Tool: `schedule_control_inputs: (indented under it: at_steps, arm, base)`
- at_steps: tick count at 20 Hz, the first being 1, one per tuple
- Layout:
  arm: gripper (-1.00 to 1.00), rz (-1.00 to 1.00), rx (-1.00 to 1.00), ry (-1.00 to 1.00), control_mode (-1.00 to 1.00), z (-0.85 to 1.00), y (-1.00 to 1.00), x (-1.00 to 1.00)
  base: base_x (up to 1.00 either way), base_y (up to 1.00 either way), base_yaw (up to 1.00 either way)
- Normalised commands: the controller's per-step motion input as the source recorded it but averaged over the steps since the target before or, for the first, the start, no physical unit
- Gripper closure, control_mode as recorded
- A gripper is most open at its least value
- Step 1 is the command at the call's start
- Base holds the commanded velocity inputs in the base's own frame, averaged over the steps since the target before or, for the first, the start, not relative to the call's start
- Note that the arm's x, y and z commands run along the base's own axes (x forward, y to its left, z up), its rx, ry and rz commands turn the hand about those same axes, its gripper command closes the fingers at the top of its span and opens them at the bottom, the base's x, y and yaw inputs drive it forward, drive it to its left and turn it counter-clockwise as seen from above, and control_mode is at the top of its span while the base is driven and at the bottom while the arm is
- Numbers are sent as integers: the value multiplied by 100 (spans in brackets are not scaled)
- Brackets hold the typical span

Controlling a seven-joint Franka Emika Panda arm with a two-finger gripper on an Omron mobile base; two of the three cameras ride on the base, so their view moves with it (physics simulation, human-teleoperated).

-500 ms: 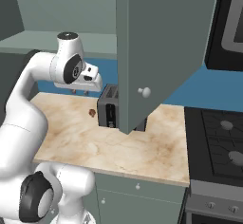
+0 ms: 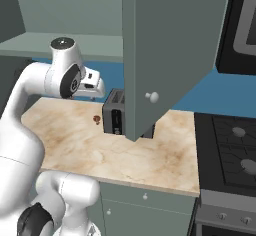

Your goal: Close all open cabinet doors.

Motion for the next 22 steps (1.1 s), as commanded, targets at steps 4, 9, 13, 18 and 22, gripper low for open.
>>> schedule_control_inputs:
  at_steps: [4,9,13,18,22]
  arm:
    - [-100,0,1,-8,-100,8,4,-36]
    - [-100,3,13,1,-100,19,12,-29]
    - [-100,1,21,9,-100,30,8,-32]
    - [-100,0,17,12,-100,29,12,-33]
    - [-100,0,3,16,-100,24,26,-24]
  base:
    - [0,0,0]
    - [0,0,0]
    - [0,0,0]
    - [0,0,0]
    - [0,0,0]
